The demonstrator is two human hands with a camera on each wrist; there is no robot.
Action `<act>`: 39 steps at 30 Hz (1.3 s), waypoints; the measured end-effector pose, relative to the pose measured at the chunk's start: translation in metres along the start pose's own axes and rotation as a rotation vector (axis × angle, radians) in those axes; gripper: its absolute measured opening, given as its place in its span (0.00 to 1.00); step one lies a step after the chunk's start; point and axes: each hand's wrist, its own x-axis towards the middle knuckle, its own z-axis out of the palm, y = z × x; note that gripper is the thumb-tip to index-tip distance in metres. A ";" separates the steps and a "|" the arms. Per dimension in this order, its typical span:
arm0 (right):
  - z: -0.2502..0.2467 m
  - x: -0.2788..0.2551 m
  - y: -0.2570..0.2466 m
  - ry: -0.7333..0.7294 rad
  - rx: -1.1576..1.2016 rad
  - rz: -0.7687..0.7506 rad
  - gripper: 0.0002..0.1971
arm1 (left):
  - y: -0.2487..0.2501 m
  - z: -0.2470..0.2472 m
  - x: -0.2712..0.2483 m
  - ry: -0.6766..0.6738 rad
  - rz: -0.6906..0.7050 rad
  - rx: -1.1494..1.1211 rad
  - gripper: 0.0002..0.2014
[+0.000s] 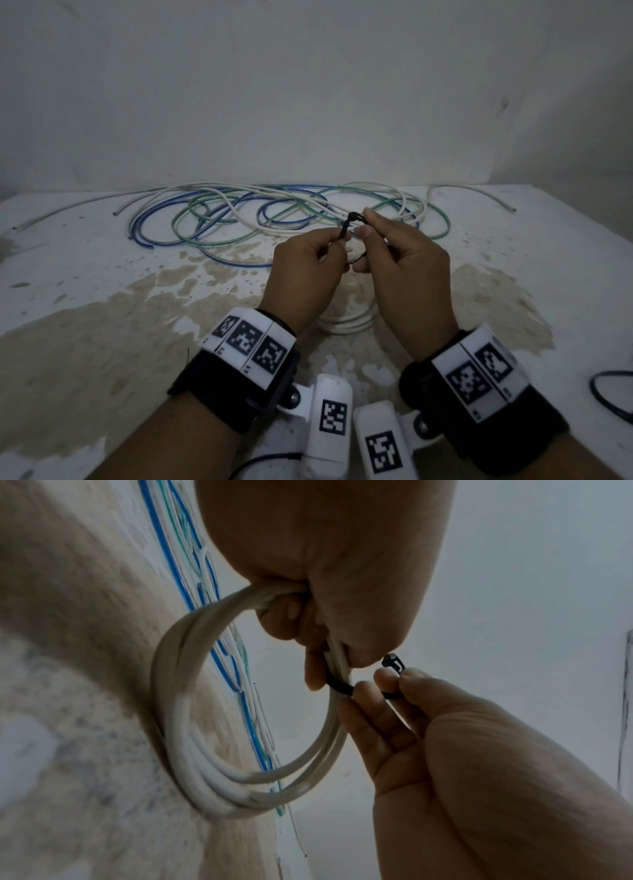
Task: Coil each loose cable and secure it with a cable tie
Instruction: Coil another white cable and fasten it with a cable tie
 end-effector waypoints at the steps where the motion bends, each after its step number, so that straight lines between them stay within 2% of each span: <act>1: 0.000 0.000 0.000 -0.002 0.011 -0.005 0.15 | -0.001 0.000 0.000 -0.004 0.004 0.009 0.10; 10: 0.000 0.001 0.001 -0.061 -0.123 -0.047 0.11 | -0.001 -0.003 -0.001 -0.011 0.030 0.036 0.11; 16: -0.005 0.002 -0.007 -0.071 -0.087 0.017 0.06 | -0.002 -0.001 -0.002 -0.015 0.032 0.009 0.12; 21: -0.003 0.002 -0.005 -0.148 -0.113 0.089 0.12 | -0.002 -0.002 -0.003 -0.045 0.088 0.034 0.13; 29: -0.010 0.008 -0.012 -0.191 0.052 0.210 0.05 | 0.004 0.000 -0.006 -0.048 0.186 0.032 0.12; 34: -0.010 0.009 -0.012 -0.088 0.015 0.131 0.06 | 0.001 0.001 -0.002 -0.031 0.161 0.124 0.14; 37: -0.009 0.007 -0.014 -0.085 0.014 0.119 0.05 | 0.003 0.000 -0.004 -0.029 0.222 0.124 0.13; 39: -0.009 0.007 -0.015 -0.135 -0.009 0.125 0.06 | 0.004 0.001 -0.004 -0.008 0.304 0.132 0.11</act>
